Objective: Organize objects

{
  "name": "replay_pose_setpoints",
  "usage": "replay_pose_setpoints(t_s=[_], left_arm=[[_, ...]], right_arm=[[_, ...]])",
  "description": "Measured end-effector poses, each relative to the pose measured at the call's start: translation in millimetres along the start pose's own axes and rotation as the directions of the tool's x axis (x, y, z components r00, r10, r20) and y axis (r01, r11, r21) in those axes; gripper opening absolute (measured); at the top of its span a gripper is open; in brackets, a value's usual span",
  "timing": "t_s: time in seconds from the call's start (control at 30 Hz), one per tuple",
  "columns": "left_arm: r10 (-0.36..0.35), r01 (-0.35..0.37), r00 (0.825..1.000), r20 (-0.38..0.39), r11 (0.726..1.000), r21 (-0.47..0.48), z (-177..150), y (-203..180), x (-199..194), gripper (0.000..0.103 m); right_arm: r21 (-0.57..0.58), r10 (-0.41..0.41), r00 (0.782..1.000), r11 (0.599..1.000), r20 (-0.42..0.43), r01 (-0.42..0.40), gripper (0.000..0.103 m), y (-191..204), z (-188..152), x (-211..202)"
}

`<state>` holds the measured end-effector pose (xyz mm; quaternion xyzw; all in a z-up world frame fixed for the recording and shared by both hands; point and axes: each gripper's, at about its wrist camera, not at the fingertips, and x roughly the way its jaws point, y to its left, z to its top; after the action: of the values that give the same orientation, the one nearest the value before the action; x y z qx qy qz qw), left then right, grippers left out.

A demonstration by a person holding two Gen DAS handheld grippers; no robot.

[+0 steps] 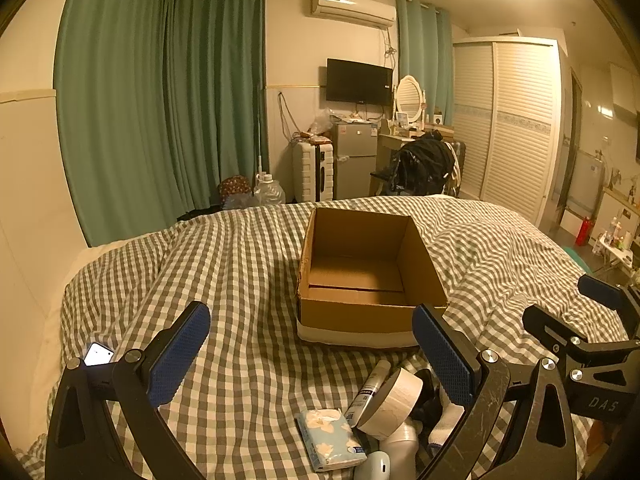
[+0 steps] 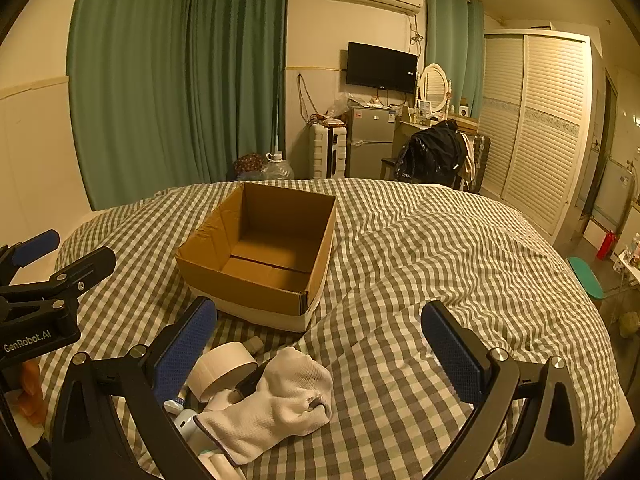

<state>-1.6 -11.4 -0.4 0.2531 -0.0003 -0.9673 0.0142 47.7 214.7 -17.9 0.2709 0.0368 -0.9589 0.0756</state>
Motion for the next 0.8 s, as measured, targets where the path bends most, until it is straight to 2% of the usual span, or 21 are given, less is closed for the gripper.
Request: replay_pose_setpoints(t_s=[0.2, 0.4, 0.63, 0.8], left_arm=[[0.018, -0.018, 1.0, -0.019, 1.0, -0.003, 1.0, 0.0, 0.9, 0.103], [0.03, -0.029, 0.998, -0.051, 1.0, 0.012, -4.7, -3.4, 2.2, 0.103], [0.037, -0.033, 0.991, -0.129, 0.999, 0.037, -20.7, -8.9, 17.9, 0.103], [0.017, -0.011, 0.979, -0.204, 1.0, 0.028, -35.1, -5.6, 35.3, 0.103]], right_arm=[[0.0, 0.008, 1.0, 1.0, 0.005, -0.008, 0.103, -3.3, 2.2, -1.9], [-0.018, 0.025, 0.999, 1.0, -0.024, -0.026, 0.103, -2.7, -2.1, -2.2], [-0.033, 0.042, 0.994, 0.998, -0.102, -0.046, 0.103, -2.9, -15.2, 10.3], [-0.03, 0.057, 0.986, 0.998, -0.155, -0.062, 0.103, -0.9, -26.1, 25.7]])
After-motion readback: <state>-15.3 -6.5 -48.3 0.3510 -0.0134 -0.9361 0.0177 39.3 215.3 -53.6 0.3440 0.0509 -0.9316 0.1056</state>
